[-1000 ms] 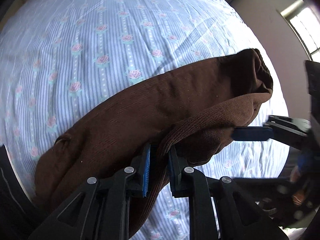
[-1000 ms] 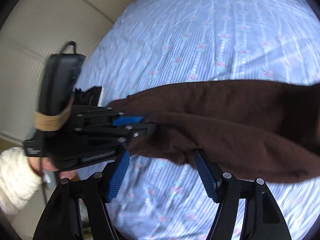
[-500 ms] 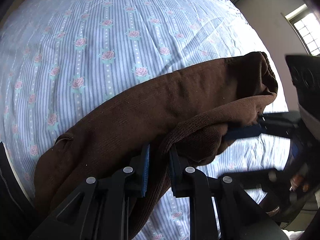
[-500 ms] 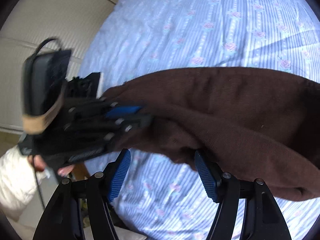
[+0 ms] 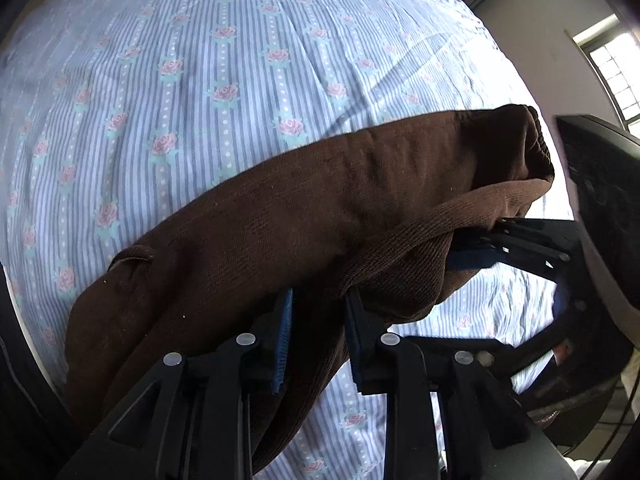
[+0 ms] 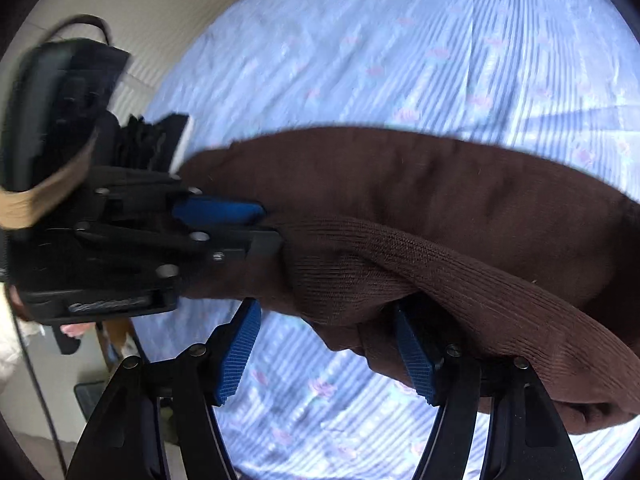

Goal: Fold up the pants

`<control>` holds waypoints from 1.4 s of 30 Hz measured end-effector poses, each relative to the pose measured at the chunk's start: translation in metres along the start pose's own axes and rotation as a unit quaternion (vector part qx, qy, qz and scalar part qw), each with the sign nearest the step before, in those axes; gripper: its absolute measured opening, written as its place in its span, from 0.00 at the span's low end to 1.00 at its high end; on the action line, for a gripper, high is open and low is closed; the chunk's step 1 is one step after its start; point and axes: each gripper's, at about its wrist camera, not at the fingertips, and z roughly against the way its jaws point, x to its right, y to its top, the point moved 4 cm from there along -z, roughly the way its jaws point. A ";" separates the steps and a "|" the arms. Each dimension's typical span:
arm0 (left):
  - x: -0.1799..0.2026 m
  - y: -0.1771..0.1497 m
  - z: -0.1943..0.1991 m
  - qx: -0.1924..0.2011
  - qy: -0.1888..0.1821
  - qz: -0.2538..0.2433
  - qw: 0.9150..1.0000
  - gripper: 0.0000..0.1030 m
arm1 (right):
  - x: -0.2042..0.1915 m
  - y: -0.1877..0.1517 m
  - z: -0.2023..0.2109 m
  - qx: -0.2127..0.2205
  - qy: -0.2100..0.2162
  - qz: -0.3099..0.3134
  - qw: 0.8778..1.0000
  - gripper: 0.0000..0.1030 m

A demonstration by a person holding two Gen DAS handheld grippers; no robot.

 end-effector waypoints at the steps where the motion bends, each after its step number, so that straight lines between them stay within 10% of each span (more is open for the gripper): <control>1: 0.000 -0.002 0.001 0.000 0.001 0.001 1.000 0.26 | 0.003 0.002 -0.005 -0.008 -0.001 -0.004 1.000 0.67; 9: -0.007 -0.003 0.022 0.024 0.010 0.020 0.999 0.35 | -0.002 0.020 0.033 0.092 0.068 -0.063 0.991 0.67; 16: -0.009 -0.009 0.027 0.033 0.060 0.013 0.998 0.32 | 0.003 0.001 -0.022 0.004 -0.011 -0.021 1.000 0.64; 20: -0.018 -0.011 0.035 0.042 0.074 0.025 0.996 0.32 | 0.001 -0.023 -0.029 -0.023 -0.022 -0.045 0.998 0.33; 23: -0.025 -0.016 0.034 0.040 0.076 0.038 0.996 0.34 | -0.012 -0.051 -0.008 -0.007 -0.016 -0.049 0.999 0.31; 36: -0.040 -0.035 -0.014 -0.007 0.137 0.088 0.987 0.39 | -0.015 -0.095 -0.020 -0.015 -0.026 -0.140 0.990 0.31; 42: -0.036 -0.029 0.023 0.029 0.151 0.123 0.980 0.49 | -0.027 -0.091 0.018 0.017 -0.061 -0.136 0.989 0.56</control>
